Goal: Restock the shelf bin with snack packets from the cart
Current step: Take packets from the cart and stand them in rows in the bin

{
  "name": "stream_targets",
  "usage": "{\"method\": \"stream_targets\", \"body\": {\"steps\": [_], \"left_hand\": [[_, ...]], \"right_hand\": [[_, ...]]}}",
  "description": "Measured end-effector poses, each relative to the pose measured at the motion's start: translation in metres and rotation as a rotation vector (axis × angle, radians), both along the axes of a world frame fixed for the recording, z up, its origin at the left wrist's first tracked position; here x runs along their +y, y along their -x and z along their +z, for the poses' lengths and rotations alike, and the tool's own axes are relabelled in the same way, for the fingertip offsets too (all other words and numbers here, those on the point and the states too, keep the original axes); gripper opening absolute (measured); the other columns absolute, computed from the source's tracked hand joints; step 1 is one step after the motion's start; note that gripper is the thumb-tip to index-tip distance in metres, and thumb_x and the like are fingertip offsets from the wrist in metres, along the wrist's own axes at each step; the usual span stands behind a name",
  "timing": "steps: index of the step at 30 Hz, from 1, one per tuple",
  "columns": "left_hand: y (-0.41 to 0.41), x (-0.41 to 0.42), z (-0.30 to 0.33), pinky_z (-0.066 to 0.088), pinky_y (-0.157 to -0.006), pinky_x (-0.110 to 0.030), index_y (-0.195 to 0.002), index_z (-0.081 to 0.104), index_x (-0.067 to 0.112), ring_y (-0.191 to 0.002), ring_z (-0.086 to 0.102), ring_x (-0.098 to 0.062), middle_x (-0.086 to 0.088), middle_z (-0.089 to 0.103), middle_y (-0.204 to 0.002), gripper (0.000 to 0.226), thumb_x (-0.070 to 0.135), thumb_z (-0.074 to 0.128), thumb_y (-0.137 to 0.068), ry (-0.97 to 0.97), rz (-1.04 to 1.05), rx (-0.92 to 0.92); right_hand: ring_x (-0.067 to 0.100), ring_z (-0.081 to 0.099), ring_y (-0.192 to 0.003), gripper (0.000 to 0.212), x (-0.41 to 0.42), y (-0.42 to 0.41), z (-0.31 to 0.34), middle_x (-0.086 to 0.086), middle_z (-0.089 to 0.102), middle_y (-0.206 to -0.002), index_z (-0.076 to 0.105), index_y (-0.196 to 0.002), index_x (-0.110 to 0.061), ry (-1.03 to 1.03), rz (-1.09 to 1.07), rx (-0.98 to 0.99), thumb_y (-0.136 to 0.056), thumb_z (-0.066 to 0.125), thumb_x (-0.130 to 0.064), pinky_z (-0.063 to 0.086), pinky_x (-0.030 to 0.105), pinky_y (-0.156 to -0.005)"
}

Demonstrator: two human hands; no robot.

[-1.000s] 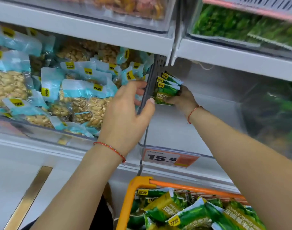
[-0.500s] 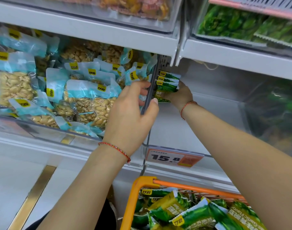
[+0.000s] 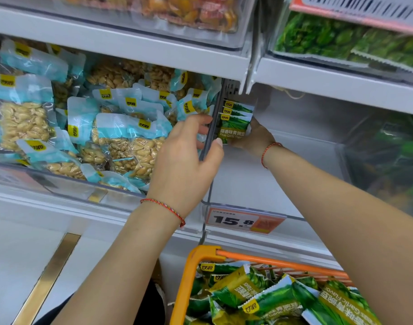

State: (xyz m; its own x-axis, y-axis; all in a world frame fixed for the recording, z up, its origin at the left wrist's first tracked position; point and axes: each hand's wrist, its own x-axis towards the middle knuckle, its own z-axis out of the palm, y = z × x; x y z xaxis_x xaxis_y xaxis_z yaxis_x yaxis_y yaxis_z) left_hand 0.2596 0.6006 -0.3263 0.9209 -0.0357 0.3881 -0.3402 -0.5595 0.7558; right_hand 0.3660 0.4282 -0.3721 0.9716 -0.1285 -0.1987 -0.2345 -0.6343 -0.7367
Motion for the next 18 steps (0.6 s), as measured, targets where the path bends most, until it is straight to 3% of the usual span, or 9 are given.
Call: {"method": "stream_targets", "body": {"steps": [2, 4, 7, 10, 13, 16, 18], "left_hand": [[0.0, 0.0, 0.001, 0.039, -0.068, -0.012, -0.121, 0.053, 0.018, -0.081, 0.052, 0.0, 0.009, 0.052, -0.104, 0.032, 0.025, 0.057, -0.091, -0.008, -0.001, 0.005], [-0.001, 0.0, 0.002, 0.038, -0.066, -0.016, -0.122, 0.053, 0.017, -0.079, 0.051, 0.001, 0.009, 0.051, -0.104, 0.032, 0.022, 0.058, -0.091, -0.02, 0.001, 0.001], [-0.001, -0.001, 0.002, 0.035, -0.07, -0.016, -0.124, 0.053, 0.015, -0.074, 0.048, -0.005, 0.007, 0.051, -0.106, 0.034, 0.02, 0.058, -0.091, -0.062, 0.016, -0.005], [0.002, -0.002, 0.003, 0.033, -0.078, -0.019, -0.125, 0.054, 0.01, -0.096, 0.053, -0.019, -0.006, 0.055, -0.114, 0.035, 0.02, 0.057, -0.091, -0.109, 0.059, -0.023], [0.014, -0.004, 0.005, 0.03, -0.093, -0.027, -0.122, 0.056, 0.004, -0.112, 0.05, -0.033, -0.016, 0.054, -0.121, 0.039, 0.022, 0.055, -0.088, -0.248, 0.071, -0.146], [0.039, -0.003, 0.013, 0.027, -0.097, -0.023, -0.117, 0.061, 0.009, -0.114, 0.049, -0.029, -0.012, 0.057, -0.12, 0.033, 0.021, 0.053, -0.088, -0.281, 0.01, -0.214], [0.061, -0.006, 0.021, 0.026, -0.091, -0.016, -0.107, 0.067, 0.011, -0.105, 0.052, -0.02, -0.008, 0.064, -0.11, 0.027, 0.011, 0.052, -0.085, -0.281, -0.063, -0.257]], "right_hand": [[0.019, 0.054, -0.111, 0.084, 0.001, 0.002, 0.003, -0.003, 0.056, -0.118, 0.026, -0.146, -0.027, -0.027, -0.008, 0.017, -0.078, 0.076, -0.023, 0.038, 0.021, -0.082], [0.021, 0.052, -0.116, 0.093, -0.002, 0.005, 0.009, 0.002, 0.053, -0.133, 0.014, -0.151, -0.022, -0.017, -0.025, 0.057, -0.08, 0.074, -0.024, 0.036, 0.021, -0.081], [0.028, 0.042, -0.13, 0.089, -0.006, 0.024, 0.023, 0.01, 0.039, -0.148, 0.007, -0.152, -0.018, 0.188, 0.024, 0.148, -0.087, 0.066, -0.028, 0.037, 0.025, -0.085], [0.032, 0.045, -0.125, 0.063, -0.006, 0.061, 0.047, 0.015, 0.043, -0.142, 0.029, -0.146, -0.015, 0.43, 0.135, 0.1, -0.091, 0.057, -0.03, 0.041, 0.029, -0.087], [0.027, 0.054, -0.115, 0.035, -0.007, 0.105, 0.072, 0.008, 0.06, -0.122, 0.056, -0.123, -0.015, 0.44, 0.158, -0.08, -0.091, 0.054, -0.027, 0.042, 0.03, -0.09], [0.013, 0.06, -0.096, 0.023, -0.015, 0.152, 0.094, -0.006, 0.064, -0.092, 0.066, -0.11, -0.022, 0.302, 0.1, -0.211, -0.089, 0.059, -0.028, 0.042, 0.023, -0.083], [0.008, 0.058, -0.085, 0.021, -0.021, 0.183, 0.101, -0.009, 0.06, -0.084, 0.068, -0.108, -0.022, 0.242, 0.068, -0.261, -0.089, 0.059, -0.026, 0.042, 0.022, -0.08]]}}
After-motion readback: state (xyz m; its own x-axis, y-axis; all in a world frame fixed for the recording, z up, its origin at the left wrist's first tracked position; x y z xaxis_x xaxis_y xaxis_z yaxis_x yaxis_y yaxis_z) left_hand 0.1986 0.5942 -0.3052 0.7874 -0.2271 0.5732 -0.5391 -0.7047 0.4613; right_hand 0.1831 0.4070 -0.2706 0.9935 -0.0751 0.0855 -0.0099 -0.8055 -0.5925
